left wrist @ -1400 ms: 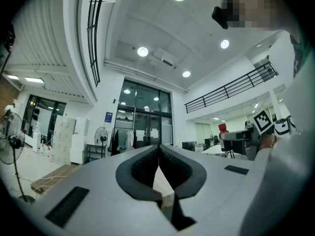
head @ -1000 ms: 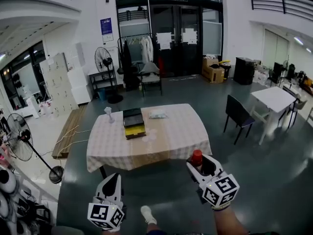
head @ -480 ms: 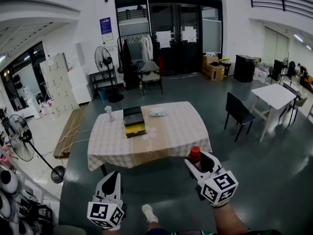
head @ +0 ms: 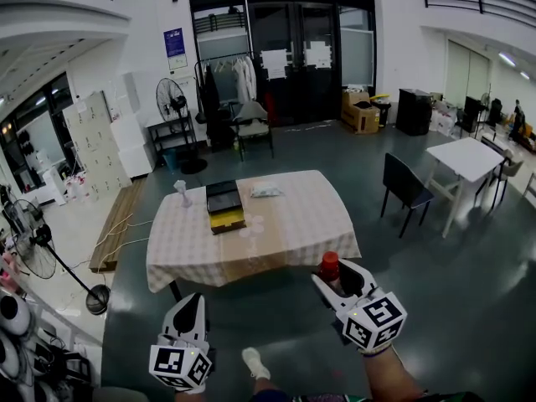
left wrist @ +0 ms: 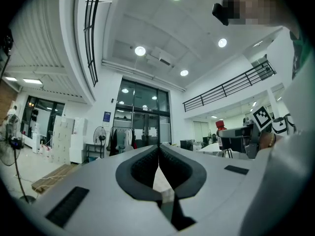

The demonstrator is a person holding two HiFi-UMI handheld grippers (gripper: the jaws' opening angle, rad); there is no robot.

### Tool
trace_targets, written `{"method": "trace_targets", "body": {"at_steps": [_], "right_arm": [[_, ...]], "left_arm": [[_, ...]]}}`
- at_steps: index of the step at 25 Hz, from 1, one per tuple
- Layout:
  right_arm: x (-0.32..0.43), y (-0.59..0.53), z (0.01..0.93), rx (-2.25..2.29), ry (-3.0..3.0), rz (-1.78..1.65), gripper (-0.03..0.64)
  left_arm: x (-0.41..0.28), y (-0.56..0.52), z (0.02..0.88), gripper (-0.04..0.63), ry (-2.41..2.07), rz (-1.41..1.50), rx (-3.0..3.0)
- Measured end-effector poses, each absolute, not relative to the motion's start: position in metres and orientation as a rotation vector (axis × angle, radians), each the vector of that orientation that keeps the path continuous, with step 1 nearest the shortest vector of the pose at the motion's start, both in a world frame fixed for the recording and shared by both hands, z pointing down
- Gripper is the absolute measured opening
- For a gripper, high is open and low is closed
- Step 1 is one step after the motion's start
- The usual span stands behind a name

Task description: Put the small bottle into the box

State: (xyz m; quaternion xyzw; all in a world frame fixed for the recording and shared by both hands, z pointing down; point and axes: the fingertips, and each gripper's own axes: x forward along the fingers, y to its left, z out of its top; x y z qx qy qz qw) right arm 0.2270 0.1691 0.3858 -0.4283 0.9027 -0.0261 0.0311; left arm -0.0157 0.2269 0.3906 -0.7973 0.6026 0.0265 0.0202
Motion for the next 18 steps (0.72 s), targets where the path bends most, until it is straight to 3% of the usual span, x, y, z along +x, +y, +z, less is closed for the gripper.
{"method": "trace_targets", "body": {"at_steps": [18], "right_arm": [[0.192,0.097,0.393,-1.304,2.819,-0.098,0.227]], "left_arm": [[-0.051,0.164,0.397,0.025,1.919,0.082,-2.448]]}}
